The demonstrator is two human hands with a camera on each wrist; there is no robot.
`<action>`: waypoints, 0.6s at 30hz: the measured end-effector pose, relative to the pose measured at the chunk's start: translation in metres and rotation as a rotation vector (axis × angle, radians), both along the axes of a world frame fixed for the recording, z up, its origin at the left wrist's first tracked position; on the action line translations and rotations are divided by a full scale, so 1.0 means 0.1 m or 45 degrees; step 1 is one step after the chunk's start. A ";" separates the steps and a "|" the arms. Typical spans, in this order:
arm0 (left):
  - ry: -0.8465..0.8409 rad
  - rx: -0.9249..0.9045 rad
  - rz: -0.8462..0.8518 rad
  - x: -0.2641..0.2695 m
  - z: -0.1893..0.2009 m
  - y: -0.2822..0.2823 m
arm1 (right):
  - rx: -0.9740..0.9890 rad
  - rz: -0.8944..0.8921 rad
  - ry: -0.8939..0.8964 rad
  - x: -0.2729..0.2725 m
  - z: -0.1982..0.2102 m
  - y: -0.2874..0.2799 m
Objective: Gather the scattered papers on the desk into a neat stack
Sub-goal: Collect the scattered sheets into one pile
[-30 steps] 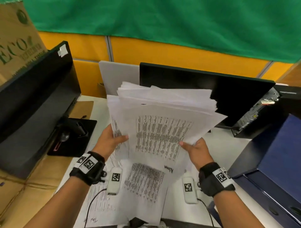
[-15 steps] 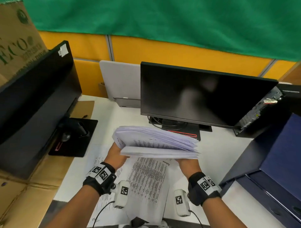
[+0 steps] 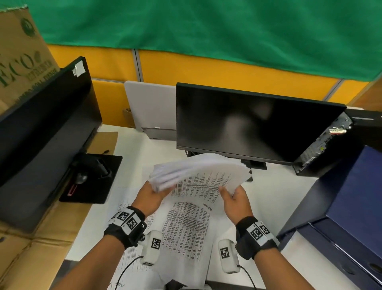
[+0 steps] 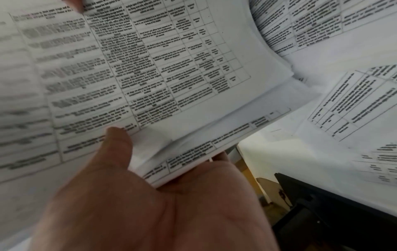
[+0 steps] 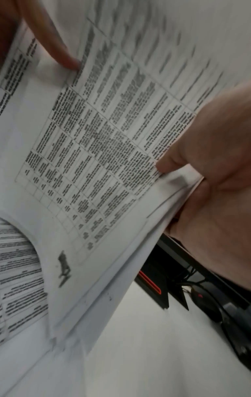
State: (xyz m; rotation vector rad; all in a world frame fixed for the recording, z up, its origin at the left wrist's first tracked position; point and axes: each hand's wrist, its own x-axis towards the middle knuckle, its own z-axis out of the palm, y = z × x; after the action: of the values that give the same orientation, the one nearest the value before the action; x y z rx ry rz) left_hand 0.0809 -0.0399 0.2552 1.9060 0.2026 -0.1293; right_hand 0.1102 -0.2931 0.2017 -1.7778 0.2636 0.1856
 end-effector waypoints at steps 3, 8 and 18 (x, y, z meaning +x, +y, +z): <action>-0.016 -0.144 0.061 0.01 0.13 -0.08 | 0.091 0.029 -0.117 0.01 0.13 0.06; 0.038 -0.166 0.019 0.03 -0.06 -0.02 | 0.024 0.076 -0.073 -0.05 0.05 0.08; 0.192 -0.126 -0.138 0.00 -0.19 0.15 | 0.081 0.011 -0.135 0.05 0.05 -0.14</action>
State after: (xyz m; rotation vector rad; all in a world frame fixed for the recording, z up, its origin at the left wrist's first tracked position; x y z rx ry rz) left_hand 0.0813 -0.0254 0.2359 1.8093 0.1910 -0.3504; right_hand 0.1153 -0.3066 0.2067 -1.7203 0.1717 0.1044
